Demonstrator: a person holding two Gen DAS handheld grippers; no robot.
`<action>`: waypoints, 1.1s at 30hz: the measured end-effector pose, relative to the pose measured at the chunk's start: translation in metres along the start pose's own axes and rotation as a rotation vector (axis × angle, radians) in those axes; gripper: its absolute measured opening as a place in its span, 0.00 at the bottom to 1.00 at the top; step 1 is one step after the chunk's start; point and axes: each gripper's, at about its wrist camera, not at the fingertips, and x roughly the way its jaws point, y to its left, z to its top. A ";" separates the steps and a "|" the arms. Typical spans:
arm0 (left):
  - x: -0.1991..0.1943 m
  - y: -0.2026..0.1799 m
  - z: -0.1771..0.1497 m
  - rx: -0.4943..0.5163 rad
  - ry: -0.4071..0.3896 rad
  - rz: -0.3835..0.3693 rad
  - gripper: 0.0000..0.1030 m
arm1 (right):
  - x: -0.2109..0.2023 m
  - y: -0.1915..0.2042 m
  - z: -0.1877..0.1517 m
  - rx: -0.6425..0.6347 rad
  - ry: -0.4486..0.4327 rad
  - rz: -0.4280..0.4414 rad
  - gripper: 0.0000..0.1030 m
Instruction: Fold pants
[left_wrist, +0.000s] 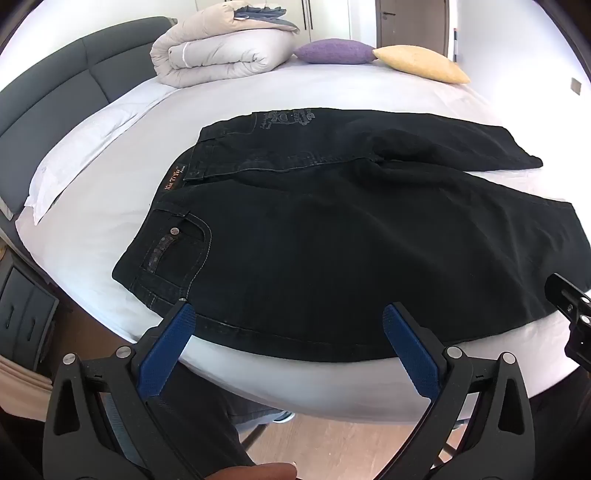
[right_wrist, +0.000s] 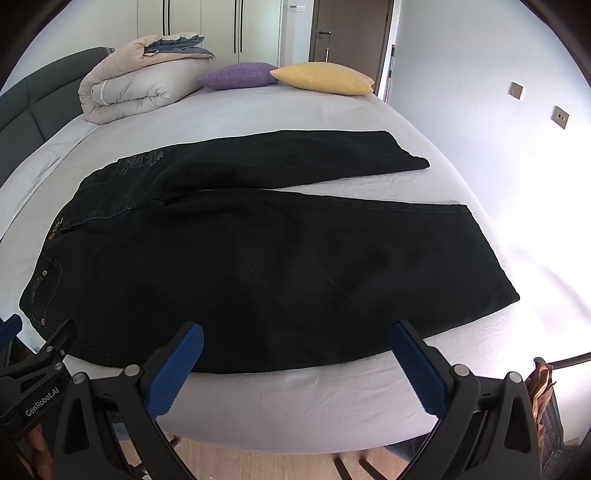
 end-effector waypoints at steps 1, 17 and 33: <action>0.000 0.000 0.000 -0.001 0.001 0.000 1.00 | 0.000 0.000 0.000 0.000 0.001 -0.001 1.00; 0.002 0.001 0.000 -0.014 0.003 -0.015 1.00 | 0.001 0.000 -0.001 0.000 0.002 -0.001 1.00; 0.001 0.000 0.000 -0.015 0.006 -0.017 1.00 | 0.001 0.000 -0.002 0.002 0.003 0.002 1.00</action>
